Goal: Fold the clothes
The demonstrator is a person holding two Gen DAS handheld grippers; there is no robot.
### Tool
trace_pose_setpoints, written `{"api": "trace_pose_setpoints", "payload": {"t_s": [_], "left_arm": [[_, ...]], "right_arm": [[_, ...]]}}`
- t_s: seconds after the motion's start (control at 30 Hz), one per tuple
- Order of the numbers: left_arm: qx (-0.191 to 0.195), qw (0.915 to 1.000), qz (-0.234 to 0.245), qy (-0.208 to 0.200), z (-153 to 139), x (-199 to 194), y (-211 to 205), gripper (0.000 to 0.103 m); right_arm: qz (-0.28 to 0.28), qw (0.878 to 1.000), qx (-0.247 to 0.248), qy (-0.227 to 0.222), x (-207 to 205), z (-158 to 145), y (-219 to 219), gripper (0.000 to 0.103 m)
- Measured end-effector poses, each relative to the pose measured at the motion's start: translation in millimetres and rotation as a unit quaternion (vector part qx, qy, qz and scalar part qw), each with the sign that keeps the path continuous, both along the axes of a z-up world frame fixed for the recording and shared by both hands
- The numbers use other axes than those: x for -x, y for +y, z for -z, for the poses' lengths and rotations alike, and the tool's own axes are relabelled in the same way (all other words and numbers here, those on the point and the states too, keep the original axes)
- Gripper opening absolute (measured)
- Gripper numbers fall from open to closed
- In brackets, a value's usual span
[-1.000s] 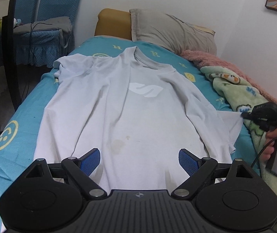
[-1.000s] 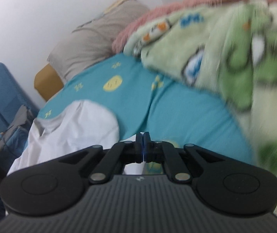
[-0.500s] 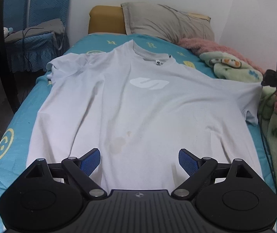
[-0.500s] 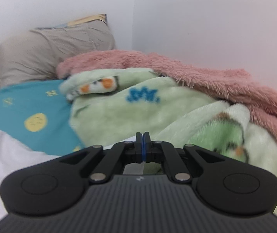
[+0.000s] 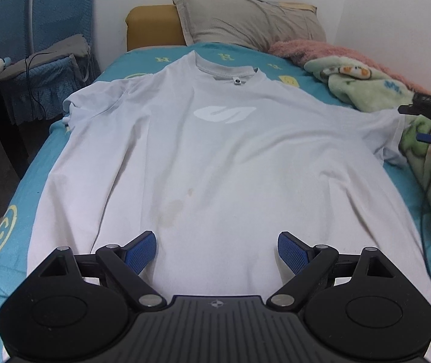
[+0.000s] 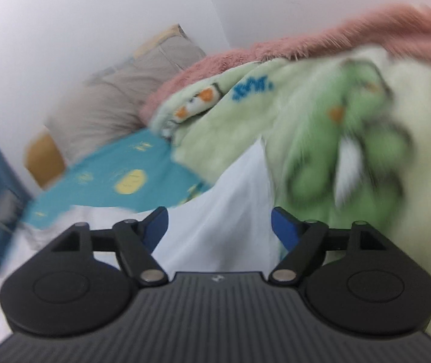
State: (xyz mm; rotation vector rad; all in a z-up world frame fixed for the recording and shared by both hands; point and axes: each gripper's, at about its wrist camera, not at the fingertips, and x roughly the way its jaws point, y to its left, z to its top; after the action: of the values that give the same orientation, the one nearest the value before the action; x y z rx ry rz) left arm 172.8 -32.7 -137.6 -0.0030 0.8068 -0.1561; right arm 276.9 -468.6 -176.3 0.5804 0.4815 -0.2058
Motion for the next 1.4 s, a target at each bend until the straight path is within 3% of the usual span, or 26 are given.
{"api": "trace_pose_setpoints", "payload": {"t_s": [0.17,0.3,0.37,0.47,0.5,0.53,0.63,0.7,0.77,0.97,1.0,1.03,1.07,1.1,1.13,1.4], "left_arm": [[0.021,0.9997,-0.003,0.011,-3,12,7,0.089],[0.029,0.9994,-0.010,0.016,-3,13,9,0.089],[0.029,0.9993,-0.011,0.020,-2,10,8,0.089],[0.037,0.9987,-0.016,0.031,1,5,7,0.089],[0.042,0.9984,-0.017,0.033,1,4,6,0.089],[0.047,0.9982,-0.017,0.033,1,2,5,0.089],[0.059,0.9978,-0.020,0.025,-6,0,3,0.089],[0.064,0.9973,-0.027,0.023,-9,-2,4,0.089],[0.063,0.9973,-0.032,0.022,-11,-3,5,0.089],[0.038,0.9988,-0.029,0.013,-12,-1,5,0.089],[0.036,0.9989,-0.028,0.009,-14,1,5,0.089],[0.033,0.9991,-0.026,0.003,-17,3,5,0.089],[0.030,0.9992,-0.025,-0.004,-20,6,5,0.089],[0.025,0.9993,-0.023,-0.013,-24,9,5,0.089],[0.021,0.9992,-0.023,-0.024,-28,13,6,0.089],[0.036,0.9939,-0.022,-0.102,-71,55,16,0.089]], "right_arm": [[0.011,0.991,-0.134,0.011,32,34,14,0.077],[0.014,0.992,-0.127,0.007,14,40,13,0.072],[0.031,0.988,-0.149,0.026,3,54,8,0.069],[0.047,0.989,-0.141,0.020,-8,67,10,0.056],[0.053,0.989,-0.136,0.014,-11,68,11,0.040],[0.064,0.989,-0.131,0.020,-13,69,10,0.011],[0.081,0.992,-0.093,0.013,-15,62,5,0.006],[0.071,0.997,-0.031,-0.004,-18,48,6,0.006],[0.061,0.998,0.008,-0.007,-22,40,5,0.006],[0.021,0.999,0.022,0.042,-25,27,4,0.011],[0.015,0.998,0.023,0.051,-20,22,7,0.017],[0.009,0.998,0.023,0.060,-15,18,10,0.040],[0.004,0.998,0.021,0.062,-6,12,14,0.055],[0.002,0.998,0.021,0.055,7,3,20,0.077],[0.001,0.999,0.022,0.048,19,-7,26,0.081],[-0.054,0.999,-0.001,0.007,117,-90,88,0.079]]}}
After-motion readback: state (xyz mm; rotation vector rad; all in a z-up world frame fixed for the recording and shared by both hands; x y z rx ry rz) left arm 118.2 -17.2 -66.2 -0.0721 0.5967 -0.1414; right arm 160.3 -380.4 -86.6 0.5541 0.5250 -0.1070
